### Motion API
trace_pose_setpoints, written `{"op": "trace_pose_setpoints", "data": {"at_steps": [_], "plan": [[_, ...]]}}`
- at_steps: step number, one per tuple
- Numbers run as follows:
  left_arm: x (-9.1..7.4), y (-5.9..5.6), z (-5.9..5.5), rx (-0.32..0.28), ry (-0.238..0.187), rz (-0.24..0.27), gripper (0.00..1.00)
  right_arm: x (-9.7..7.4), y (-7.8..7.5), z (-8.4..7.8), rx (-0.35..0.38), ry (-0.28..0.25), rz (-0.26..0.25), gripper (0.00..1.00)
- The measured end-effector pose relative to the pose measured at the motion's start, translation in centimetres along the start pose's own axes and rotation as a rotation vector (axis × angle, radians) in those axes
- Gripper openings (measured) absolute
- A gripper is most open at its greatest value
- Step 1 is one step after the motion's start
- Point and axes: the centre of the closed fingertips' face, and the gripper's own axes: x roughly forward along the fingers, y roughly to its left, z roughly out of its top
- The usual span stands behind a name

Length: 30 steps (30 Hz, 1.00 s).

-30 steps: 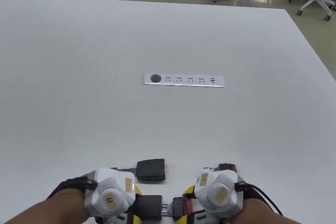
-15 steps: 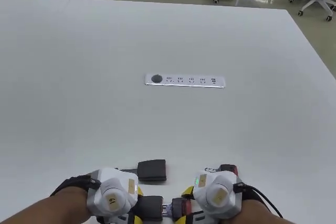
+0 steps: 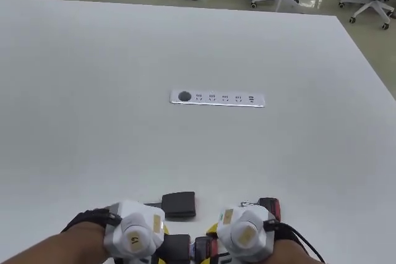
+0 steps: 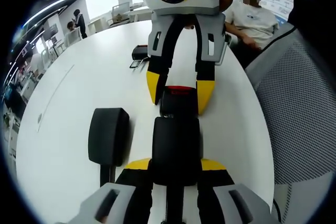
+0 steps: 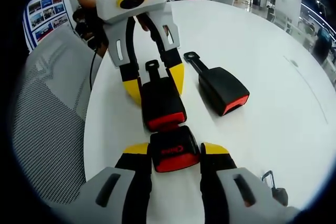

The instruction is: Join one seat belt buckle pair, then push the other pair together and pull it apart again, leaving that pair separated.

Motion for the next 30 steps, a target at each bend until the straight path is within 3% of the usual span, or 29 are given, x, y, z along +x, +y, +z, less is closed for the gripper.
{"op": "trace_pose_setpoints", "data": {"at_steps": [5, 13, 30], "plan": [[0.09, -0.13, 0.00, 0.002, -0.001, 0.000, 0.33, 0.57, 0.07, -0.17, -0.012, 0.015, 0.003, 0.33], [0.07, -0.26, -0.12, -0.002, -0.016, -0.002, 0.33, 0.72, 0.12, -0.06, -0.014, -0.006, 0.017, 0.33], [-0.33, -0.54, -0.01, 0.016, -0.092, -0.014, 0.33, 0.46, 0.19, -0.31, -0.040, -0.112, 0.031, 0.33]]}}
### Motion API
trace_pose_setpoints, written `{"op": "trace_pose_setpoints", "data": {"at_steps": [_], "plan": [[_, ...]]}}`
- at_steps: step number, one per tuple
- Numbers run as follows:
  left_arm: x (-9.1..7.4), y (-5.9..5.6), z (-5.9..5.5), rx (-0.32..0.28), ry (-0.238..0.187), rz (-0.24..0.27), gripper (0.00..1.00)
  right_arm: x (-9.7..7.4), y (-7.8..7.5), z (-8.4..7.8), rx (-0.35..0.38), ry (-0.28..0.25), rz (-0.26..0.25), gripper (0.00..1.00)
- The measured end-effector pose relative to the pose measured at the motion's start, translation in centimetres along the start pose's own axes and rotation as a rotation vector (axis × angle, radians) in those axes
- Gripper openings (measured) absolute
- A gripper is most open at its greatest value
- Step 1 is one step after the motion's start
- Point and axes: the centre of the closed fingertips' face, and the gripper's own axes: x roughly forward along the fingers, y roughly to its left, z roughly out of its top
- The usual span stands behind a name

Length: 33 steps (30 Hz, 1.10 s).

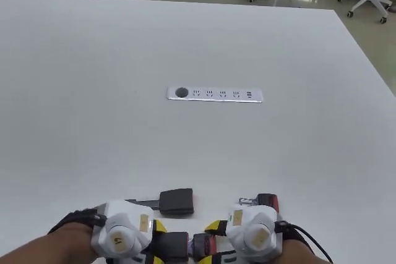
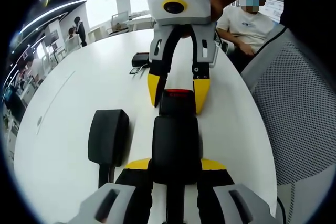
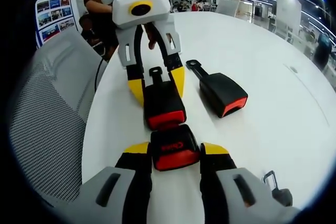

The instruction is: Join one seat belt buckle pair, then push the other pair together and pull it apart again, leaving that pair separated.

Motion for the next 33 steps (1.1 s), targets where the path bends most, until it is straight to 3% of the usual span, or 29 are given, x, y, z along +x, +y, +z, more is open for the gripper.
{"op": "trace_pose_setpoints", "data": {"at_steps": [16, 33], "plan": [[-0.03, 0.32, 0.19, 0.001, -0.047, -0.029, 0.33, -0.81, 0.80, 0.11, -0.024, -0.037, 0.010, 0.31], [-0.10, 0.26, 0.25, -0.004, -0.035, -0.031, 0.33, -0.74, 0.90, 0.64, -0.017, -0.047, 0.017, 0.32]]}}
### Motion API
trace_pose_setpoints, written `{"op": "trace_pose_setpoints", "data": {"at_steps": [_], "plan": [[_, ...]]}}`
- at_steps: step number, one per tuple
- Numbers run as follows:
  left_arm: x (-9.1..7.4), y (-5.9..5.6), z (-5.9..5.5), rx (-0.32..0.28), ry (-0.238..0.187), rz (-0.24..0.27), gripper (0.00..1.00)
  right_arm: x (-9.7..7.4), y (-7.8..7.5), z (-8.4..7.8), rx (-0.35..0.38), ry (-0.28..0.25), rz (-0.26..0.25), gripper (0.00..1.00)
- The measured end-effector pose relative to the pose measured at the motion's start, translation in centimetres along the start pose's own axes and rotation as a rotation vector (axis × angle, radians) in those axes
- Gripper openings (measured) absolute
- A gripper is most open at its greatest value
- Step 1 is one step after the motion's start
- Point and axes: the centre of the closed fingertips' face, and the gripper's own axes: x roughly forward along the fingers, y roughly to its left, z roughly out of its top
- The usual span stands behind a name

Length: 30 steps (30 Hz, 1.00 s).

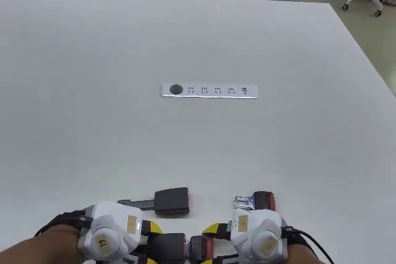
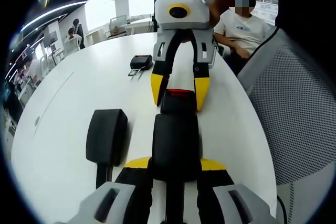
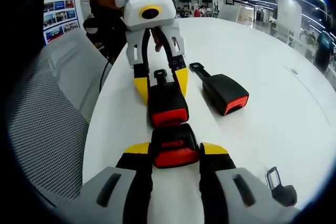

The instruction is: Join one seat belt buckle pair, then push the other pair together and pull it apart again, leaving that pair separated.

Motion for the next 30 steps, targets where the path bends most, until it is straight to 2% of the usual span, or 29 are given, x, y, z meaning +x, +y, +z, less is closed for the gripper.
{"op": "trace_pose_setpoints", "data": {"at_steps": [5, 7, 9, 12, 14, 15, 17, 20, 22, 24, 26, 28, 30], "plan": [[0.0, -0.1, 0.1, 0.009, 0.028, 0.000, 0.33, 0.2, -0.1, -0.3, 0.018, 0.023, -0.005, 0.33], [0.1, -0.1, 0.1, 0.007, 0.035, 0.000, 0.33, 0.3, -0.1, -0.5, -0.007, 0.030, -0.012, 0.33], [0.1, -0.1, 0.1, 0.003, 0.050, 0.003, 0.34, 0.4, -0.1, -0.7, -0.001, 0.036, -0.019, 0.34], [0.1, -0.1, 0.1, -0.045, 0.063, 0.019, 0.34, 0.6, -0.2, -0.9, -0.017, 0.042, -0.030, 0.34], [0.2, -0.1, 0.2, -0.054, 0.078, 0.038, 0.35, 0.7, -0.2, -1.3, -0.027, 0.062, -0.046, 0.35], [0.2, -0.1, 0.1, -0.060, 0.106, 0.051, 0.36, 0.6, -0.3, -1.3, -0.028, 0.061, -0.052, 0.35], [0.2, -0.1, 0.0, -0.079, 0.130, 0.066, 0.41, 0.1, -0.3, -1.3, 0.005, 0.055, -0.071, 0.37], [0.1, -0.5, 1.1, -0.100, 0.066, 0.058, 0.62, -0.6, -0.7, -1.0, 0.050, 0.008, -0.099, 0.51], [-0.2, -0.4, 1.3, -0.104, 0.061, 0.070, 0.65, -0.9, -1.1, -1.0, 0.082, -0.004, -0.113, 0.60], [-0.6, 0.1, 1.5, -0.104, 0.051, 0.101, 0.67, -1.7, -1.5, -0.6, 0.101, -0.029, -0.138, 0.59], [-0.9, 0.4, 1.8, -0.111, 0.041, 0.119, 0.72, -2.1, -2.0, -0.4, 0.108, -0.049, -0.160, 0.59], [-1.4, 0.8, 2.1, -0.119, 0.027, 0.139, 0.80, -2.6, -2.4, 0.2, 0.112, -0.072, -0.171, 0.64], [-1.9, 1.1, 2.3, -0.129, 0.022, 0.149, 0.81, -3.4, -2.4, 0.8, 0.131, -0.084, -0.162, 0.64]]}}
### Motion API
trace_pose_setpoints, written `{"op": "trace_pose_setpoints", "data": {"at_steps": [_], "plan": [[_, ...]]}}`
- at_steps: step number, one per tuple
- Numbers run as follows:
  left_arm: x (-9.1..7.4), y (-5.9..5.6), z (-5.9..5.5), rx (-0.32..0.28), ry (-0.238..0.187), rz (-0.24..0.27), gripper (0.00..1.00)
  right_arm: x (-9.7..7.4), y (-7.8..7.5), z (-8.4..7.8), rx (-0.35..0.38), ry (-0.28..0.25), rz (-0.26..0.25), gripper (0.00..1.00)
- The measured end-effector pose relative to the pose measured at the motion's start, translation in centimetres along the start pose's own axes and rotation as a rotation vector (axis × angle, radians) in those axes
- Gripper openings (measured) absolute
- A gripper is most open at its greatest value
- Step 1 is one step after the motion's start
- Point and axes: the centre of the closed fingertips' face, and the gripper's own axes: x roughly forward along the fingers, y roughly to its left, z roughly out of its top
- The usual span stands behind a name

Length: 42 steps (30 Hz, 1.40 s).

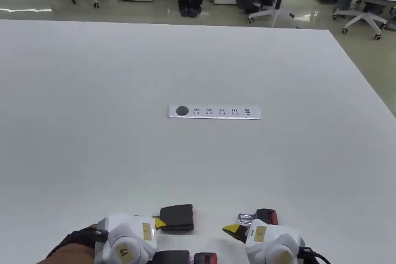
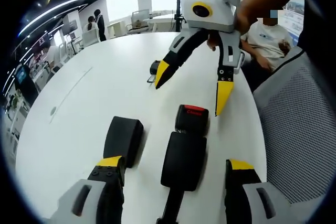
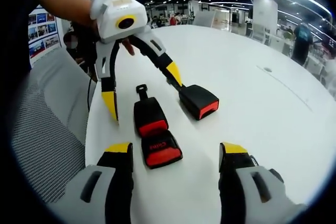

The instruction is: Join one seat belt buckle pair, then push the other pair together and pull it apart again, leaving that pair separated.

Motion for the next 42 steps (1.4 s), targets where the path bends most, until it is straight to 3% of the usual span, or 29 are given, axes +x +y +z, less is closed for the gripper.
{"op": "trace_pose_setpoints", "data": {"at_steps": [8, 12, 18, 22, 26, 31, 42], "plan": [[-1.2, 1.4, 0.9, -0.004, -0.016, 0.039, 0.81, -1.2, -2.3, 0.9, -0.030, -0.038, -0.034, 0.69], [-1.6, 2.7, 1.5, -0.004, -0.025, 0.067, 0.81, -2.0, -3.6, 1.0, -0.019, -0.056, -0.039, 0.74], [-1.8, 4.9, 2.1, -0.023, -0.043, 0.092, 0.80, -3.7, -5.7, 0.8, -0.015, -0.052, -0.057, 0.73], [-1.7, 5.9, 2.5, -0.030, -0.051, 0.100, 0.80, -4.3, -7.3, 0.0, -0.020, -0.027, -0.061, 0.73], [-1.0, 6.9, 2.3, -0.035, -0.044, 0.099, 0.79, -5.0, -9.0, -0.6, -0.020, -0.014, -0.063, 0.74], [-0.1, 7.6, 1.9, -0.047, -0.033, 0.089, 0.76, -5.2, -10.5, -2.3, -0.035, 0.040, -0.045, 0.70], [2.0, 7.8, 1.3, -0.058, -0.002, 0.046, 0.73, -5.0, -11.4, -4.5, -0.016, 0.101, 0.021, 0.68]]}}
